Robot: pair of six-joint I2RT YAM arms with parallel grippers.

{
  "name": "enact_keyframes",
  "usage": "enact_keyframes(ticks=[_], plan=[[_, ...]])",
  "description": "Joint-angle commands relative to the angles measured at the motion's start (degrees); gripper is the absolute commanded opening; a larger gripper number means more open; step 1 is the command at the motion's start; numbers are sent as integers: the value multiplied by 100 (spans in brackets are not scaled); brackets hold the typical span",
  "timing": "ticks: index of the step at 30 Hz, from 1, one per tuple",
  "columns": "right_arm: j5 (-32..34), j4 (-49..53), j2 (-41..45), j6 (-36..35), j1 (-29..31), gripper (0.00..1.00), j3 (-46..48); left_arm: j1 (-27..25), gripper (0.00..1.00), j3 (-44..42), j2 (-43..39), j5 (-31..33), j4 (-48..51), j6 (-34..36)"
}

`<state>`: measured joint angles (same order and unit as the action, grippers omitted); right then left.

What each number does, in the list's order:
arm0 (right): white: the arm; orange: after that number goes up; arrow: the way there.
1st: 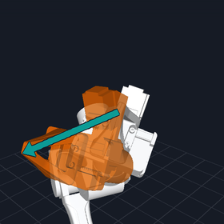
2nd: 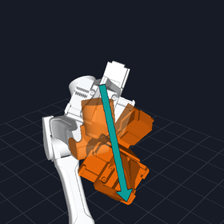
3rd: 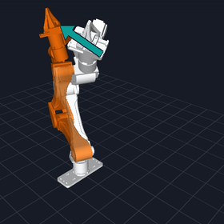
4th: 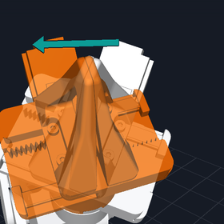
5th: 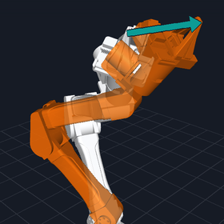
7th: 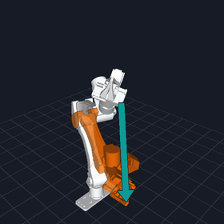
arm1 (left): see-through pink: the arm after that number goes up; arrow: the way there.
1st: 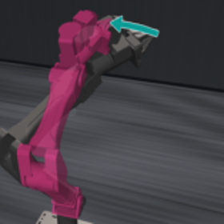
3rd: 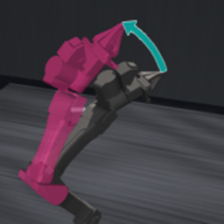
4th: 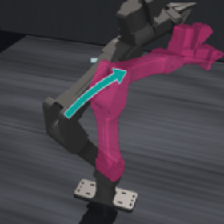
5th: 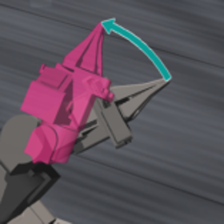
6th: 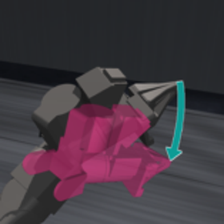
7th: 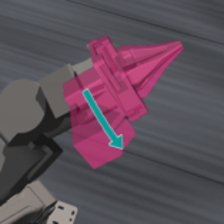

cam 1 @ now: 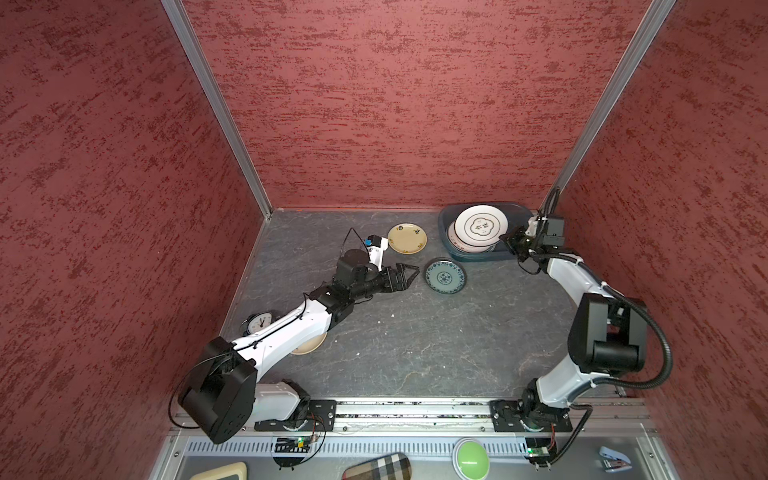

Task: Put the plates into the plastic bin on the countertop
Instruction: 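Carry the emblem plate with right gripper and lower it into the bin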

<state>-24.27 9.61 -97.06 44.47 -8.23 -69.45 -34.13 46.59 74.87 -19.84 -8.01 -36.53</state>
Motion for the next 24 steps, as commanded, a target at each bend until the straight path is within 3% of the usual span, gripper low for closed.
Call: enact_keyframes(ticks=[1, 13, 24], plan=[[220, -315, -336, -87, 59, 0, -494, 4, 99, -71, -206, 169, 40, 41], [443, -99, -1387, -203, 168, 0, -1363, 20, 99, -132, -410, 311, 182, -28], [490, 145, -1685, -201, 387, 0, -1675, 54, 99, -152, -429, 278, 212, -75]])
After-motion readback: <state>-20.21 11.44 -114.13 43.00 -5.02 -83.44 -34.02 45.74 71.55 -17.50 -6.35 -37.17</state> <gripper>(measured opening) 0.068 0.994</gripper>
